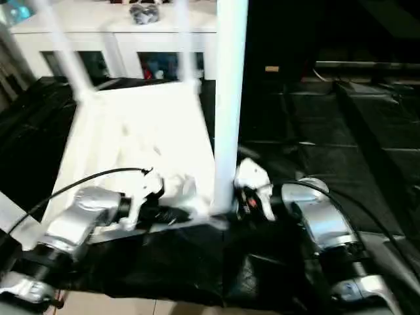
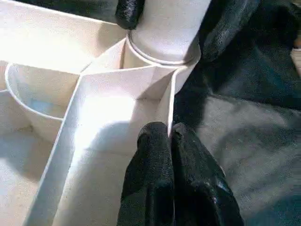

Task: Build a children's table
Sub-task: Rotate leg to tighten

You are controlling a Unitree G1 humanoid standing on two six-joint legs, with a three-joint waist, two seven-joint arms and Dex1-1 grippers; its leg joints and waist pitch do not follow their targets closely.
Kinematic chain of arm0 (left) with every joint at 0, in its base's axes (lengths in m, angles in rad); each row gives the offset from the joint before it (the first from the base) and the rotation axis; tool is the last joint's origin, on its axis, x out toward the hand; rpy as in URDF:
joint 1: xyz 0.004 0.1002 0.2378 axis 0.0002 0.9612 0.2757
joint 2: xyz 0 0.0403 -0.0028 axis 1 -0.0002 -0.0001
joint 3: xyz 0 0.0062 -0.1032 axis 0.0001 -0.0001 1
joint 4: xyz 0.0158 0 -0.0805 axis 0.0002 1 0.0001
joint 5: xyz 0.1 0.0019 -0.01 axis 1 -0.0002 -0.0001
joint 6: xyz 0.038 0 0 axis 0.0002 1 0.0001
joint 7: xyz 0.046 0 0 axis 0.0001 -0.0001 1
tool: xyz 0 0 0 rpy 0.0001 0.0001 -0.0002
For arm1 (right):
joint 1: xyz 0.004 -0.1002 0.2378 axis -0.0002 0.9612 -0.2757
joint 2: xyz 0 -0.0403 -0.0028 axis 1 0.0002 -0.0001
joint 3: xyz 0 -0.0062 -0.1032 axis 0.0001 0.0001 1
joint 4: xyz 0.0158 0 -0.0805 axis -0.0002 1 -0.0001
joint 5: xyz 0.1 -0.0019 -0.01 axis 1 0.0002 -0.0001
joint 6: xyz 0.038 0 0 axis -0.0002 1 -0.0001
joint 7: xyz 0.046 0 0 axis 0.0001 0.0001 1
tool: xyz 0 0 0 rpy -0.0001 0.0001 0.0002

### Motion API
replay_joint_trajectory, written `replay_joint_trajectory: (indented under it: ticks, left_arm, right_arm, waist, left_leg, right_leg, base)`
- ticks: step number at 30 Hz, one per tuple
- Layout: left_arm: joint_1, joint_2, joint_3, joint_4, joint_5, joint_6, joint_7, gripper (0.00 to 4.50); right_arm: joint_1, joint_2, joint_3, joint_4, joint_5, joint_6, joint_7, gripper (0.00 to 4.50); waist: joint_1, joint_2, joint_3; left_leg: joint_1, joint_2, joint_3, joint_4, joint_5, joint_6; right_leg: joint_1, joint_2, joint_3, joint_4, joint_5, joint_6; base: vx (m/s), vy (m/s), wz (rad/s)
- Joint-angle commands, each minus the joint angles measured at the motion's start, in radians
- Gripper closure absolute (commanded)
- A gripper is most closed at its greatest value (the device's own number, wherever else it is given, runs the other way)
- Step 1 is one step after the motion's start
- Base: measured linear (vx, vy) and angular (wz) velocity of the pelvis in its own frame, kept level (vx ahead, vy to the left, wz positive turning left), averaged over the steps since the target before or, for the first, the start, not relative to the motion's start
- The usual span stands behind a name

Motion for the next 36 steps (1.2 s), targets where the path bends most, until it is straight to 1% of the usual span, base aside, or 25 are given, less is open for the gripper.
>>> replay_joint_trajectory:
  ticks: [1,2,4,5,7,9,11,12,13,14,16,17,18,19,20,21,22,23,25,26,27,29,30,32,36]
  left_arm:
    - [-0.030,-0.004,0.021,-0.041,-0.029,-0.002,0.017,4.50]
    - [-0.030,0.001,0.021,-0.043,-0.032,-0.002,0.012,4.50]
    - [-0.029,0.009,0.020,-0.049,-0.040,0.003,-0.001,4.50]
    - [-0.028,0.010,0.020,-0.053,-0.044,0.005,-0.004,4.50]
    - [-0.024,0.009,0.019,-0.060,-0.046,0.008,-0.005,4.50]
    - [-0.019,0.005,0.020,-0.066,-0.048,0.010,0.000,4.50]
    - [-0.014,0.001,0.021,-0.069,-0.050,0.011,0.007,4.50]
    - [-0.011,-0.002,0.021,-0.071,-0.050,0.011,0.016,4.50]
    - [-0.010,-0.012,0.023,-0.066,-0.045,0.012,0.040,4.50]
    - [-0.009,-0.018,0.024,-0.065,-0.042,0.014,0.054,4.50]
    - [-0.011,-0.039,0.033,-0.056,-0.035,0.026,0.098,4.50]
    - [-0.019,-0.070,0.044,-0.041,-0.027,0.036,0.155,4.50]
    - [-0.023,-0.088,0.049,-0.033,-0.023,0.041,0.186,4.50]
    - [-0.024,-0.095,0.051,-0.030,-0.020,0.043,0.197,4.50]
    - [-0.026,-0.106,0.050,-0.025,-0.015,0.045,0.214,4.50]
    - [-0.033,-0.136,0.050,-0.007,0.000,0.047,0.268,4.50]
    - [-0.035,-0.144,0.051,-0.002,0.004,0.047,0.281,4.50]
    - [-0.044,-0.171,0.050,0.015,0.019,0.054,0.330,4.50]
    - [-0.047,-0.181,0.050,0.022,0.027,0.059,0.350,4.50]
    - [-0.051,-0.192,0.050,0.028,0.030,0.066,0.367,4.50]
    - [-0.062,-0.213,0.054,0.043,0.034,0.070,0.403,4.50]
    - [-0.070,-0.229,0.056,0.054,0.036,0.072,0.426,4.50]
    - [-0.076,-0.244,0.051,0.060,0.039,0.071,0.432,4.50]
    - [-0.075,-0.243,0.043,0.057,0.044,0.065,0.419,4.50]
    - [-0.059,-0.213,0.032,0.035,0.039,0.030,0.365,4.50]
  right_arm:
    - [0.046,0.012,0.127,-0.003,0.011,0.028,0.121,1.65]
    - [0.047,0.005,0.132,-0.007,0.015,0.042,0.137,1.77]
    - [0.048,-0.004,0.139,-0.016,0.022,0.059,0.161,1.85]
    - [0.049,-0.005,0.142,-0.022,0.024,0.064,0.166,1.94]
    - [0.050,-0.003,0.144,-0.027,0.025,0.070,0.167,2.08]
    - [0.052,0.005,0.142,-0.029,0.026,0.077,0.158,2.22]
    - [0.054,0.012,0.140,-0.027,0.028,0.084,0.144,2.34]
    - [0.056,0.018,0.137,-0.026,0.028,0.086,0.131,2.38]
    - [0.054,0.047,0.118,-0.002,0.022,0.097,0.070,2.38]
    - [0.053,0.064,0.105,0.010,0.017,0.105,0.034,2.40]
    - [0.049,0.108,0.076,0.054,-0.005,0.100,-0.066,2.43]
    - [0.034,0.162,0.042,0.120,-0.040,0.090,-0.214,2.44]
    - [0.024,0.194,0.022,0.157,-0.058,0.087,-0.301,2.45]
    - [0.020,0.207,0.015,0.171,-0.064,0.086,-0.333,2.45]
    - [0.013,0.228,0.002,0.192,-0.068,0.091,-0.382,2.48]
    - [0.001,0.273,-0.018,0.228,-0.073,0.107,-0.469,2.48]
    - [-0.002,0.283,-0.022,0.235,-0.074,0.110,-0.487,2.49]
    - [-0.009,0.317,-0.030,0.255,-0.074,0.109,-0.532,2.50]
    - [-0.012,0.332,-0.033,0.263,-0.072,0.105,-0.547,2.51]
    - [-0.017,0.348,-0.033,0.273,-0.074,0.093,-0.566,2.51]
    - [-0.033,0.376,-0.033,0.303,-0.085,0.079,-0.601,2.51]
    - [-0.047,0.399,-0.032,0.328,-0.094,0.064,-0.623,2.51]
    - [-0.061,0.434,-0.031,0.349,-0.091,0.041,-0.611,2.51]
    - [-0.067,0.455,-0.038,0.343,-0.069,0.054,-0.598,1.96]
    - [-0.057,0.434,-0.038,0.305,-0.044,0.073,-0.544,1.73]
  waist:
    - [-0.002,-0.015,-0.042]
    - [-0.001,-0.017,-0.043]
    - [0.001,-0.017,-0.045]
    - [0.002,-0.021,-0.046]
    - [0.004,-0.021,-0.047]
    - [0.005,-0.022,-0.046]
    - [0.004,-0.022,-0.044]
    - [0.004,-0.018,-0.044]
    - [0.004,-0.019,-0.043]
    - [0.001,-0.018,-0.040]
    - [-0.005,-0.018,-0.035]
    - [-0.012,-0.018,-0.033]
    - [-0.017,-0.014,-0.031]
    - [-0.024,-0.016,-0.028]
    - [-0.040,-0.016,-0.029]
    - [-0.045,-0.012,-0.027]
    - [-0.060,-0.015,-0.025]
    - [-0.063,-0.012,-0.026]
    - [-0.065,-0.016,-0.026]
    - [-0.063,-0.008,-0.027]
    - [-0.066,-0.009,-0.027]
    - [-0.068,-0.010,-0.028]
    - [-0.074,-0.004,-0.028]
    - [-0.076,-0.003,-0.028]
    - [-0.076,-0.001,-0.032]
  left_leg:
    - [-0.001,0.023,0.004,-0.061,-0.134,0.090]
    - [-0.004,0.021,0.004,-0.058,-0.109,0.096]
    - [-0.005,0.022,0.003,-0.055,-0.085,0.106]
    - [-0.005,0.021,0.003,-0.054,-0.077,0.110]
    - [-0.006,0.020,0.003,-0.051,-0.051,0.123]
    - [-0.006,0.020,0.003,-0.050,-0.050,0.126]
    - [-0.007,0.021,0.004,-0.053,-0.069,0.118]
    - [-0.006,0.021,0.003,-0.053,-0.075,0.115]
    - [-0.005,0.021,0.003,-0.054,-0.078,0.112]
    - [-0.007,0.020,0.003,-0.056,-0.089,0.103]
    - [-0.004,0.020,0.002,-0.064,-0.151,0.069]
    - [-0.004,0.017,0.002,-0.067,-0.178,0.046]
    - [-0.005,0.017,-0.001,-0.071,-0.197,0.033]
    - [-0.006,0.016,-0.002,-0.073,-0.213,0.020]
    - [-0.013,0.010,-0.011,-0.079,-0.246,-0.003]
    - [-0.011,0.011,-0.012,-0.080,-0.259,-0.005]
    - [-0.011,0.010,-0.012,-0.080,-0.287,-0.010]
    - [-0.005,0.009,-0.013,-0.079,-0.305,-0.012]
    - [0.003,0.008,-0.010,-0.077,-0.325,0.000]
    - [0.002,0.008,-0.010,-0.076,-0.320,0.007]
    - [-0.002,0.009,-0.009,-0.077,-0.311,0.009]
    - [-0.003,0.008,-0.010,-0.078,-0.311,0.007]
    - [-0.001,0.007,-0.010,-0.077,-0.333,0.004]
    - [-0.002,0.008,-0.010,-0.078,-0.335,0.011]
    - [-0.006,0.010,-0.009,-0.078,-0.294,0.028]
  right_leg:
    - [0.046,-0.041,0.038,-0.068,-0.034,-0.267]
    - [0.048,-0.040,0.038,-0.063,-0.002,-0.273]
    - [0.050,-0.041,0.037,-0.059,0.029,-0.278]
    - [0.050,-0.040,0.037,-0.059,0.041,-0.279]
    - [0.050,-0.041,0.036,-0.055,0.070,-0.284]
    - [0.050,-0.041,0.036,-0.055,0.066,-0.286]
    - [0.050,-0.042,0.035,-0.059,0.024,-0.280]
    - [0.049,-0.042,0.035,-0.059,0.015,-0.278]
    - [0.049,-0.042,0.035,-0.061,0.008,-0.277]
    - [0.049,-0.041,0.036,-0.063,-0.009,-0.273]
    - [0.046,-0.043,0.036,-0.072,-0.109,-0.255]
    - [0.045,-0.044,0.036,-0.079,-0.170,-0.241]
    - [0.045,-0.046,0.036,-0.081,-0.208,-0.233]
    - [0.045,-0.044,0.035,-0.085,-0.243,-0.221]
    - [0.053,-0.044,0.029,-0.091,-0.336,-0.176]
    - [0.049,-0.044,0.030,-0.094,-0.350,-0.166]
    - [0.044,-0.043,0.030,-0.099,-0.376,-0.156]
    - [0.040,-0.043,0.031,-0.103,-0.395,-0.151]
    - [0.031,-0.040,0.033,-0.109,-0.408,-0.151]
    - [0.032,-0.041,0.035,-0.107,-0.395,-0.155]
    - [0.033,-0.040,0.034,-0.106,-0.372,-0.161]
    - [0.034,-0.039,0.033,-0.104,-0.365,-0.165]
    - [0.032,-0.039,0.032,-0.105,-0.366,-0.172]
    - [0.033,-0.038,0.033,-0.106,-0.346,-0.176]
    - [0.040,-0.039,0.034,-0.098,-0.262,-0.198]
  base:
    - [0.000,0.000,0.00]
    - [0.000,0.000,0.00]
    - [0.000,0.000,0.00]
    - [0.000,0.000,0.00]
    - [0.000,0.000,0.00]
    - [0.000,0.000,0.00]
    - [0.000,0.000,0.00]
    - [0.000,0.000,0.00]
    - [0.000,0.000,0.00]
    - [0.000,0.000,0.00]
    - [0.000,0.000,0.00]
    - [0.000,0.000,0.00]
    - [-0.052,-0.005,-0.07]
    - [-0.052,-0.005,-0.07]
    - [-0.054,0.004,-0.14]
    - [0.000,0.000,0.00]
    - [0.000,0.000,0.00]
    - [0.000,0.000,0.00]
    - [0.000,0.000,0.00]
    - [0.000,0.000,0.00]
    - [0.000,0.000,0.00]
    - [0.000,0.000,0.00]
    - [0.000,0.000,0.00]
    - [0.000,0.000,0.00]
    - [0.000,0.000,0.00]
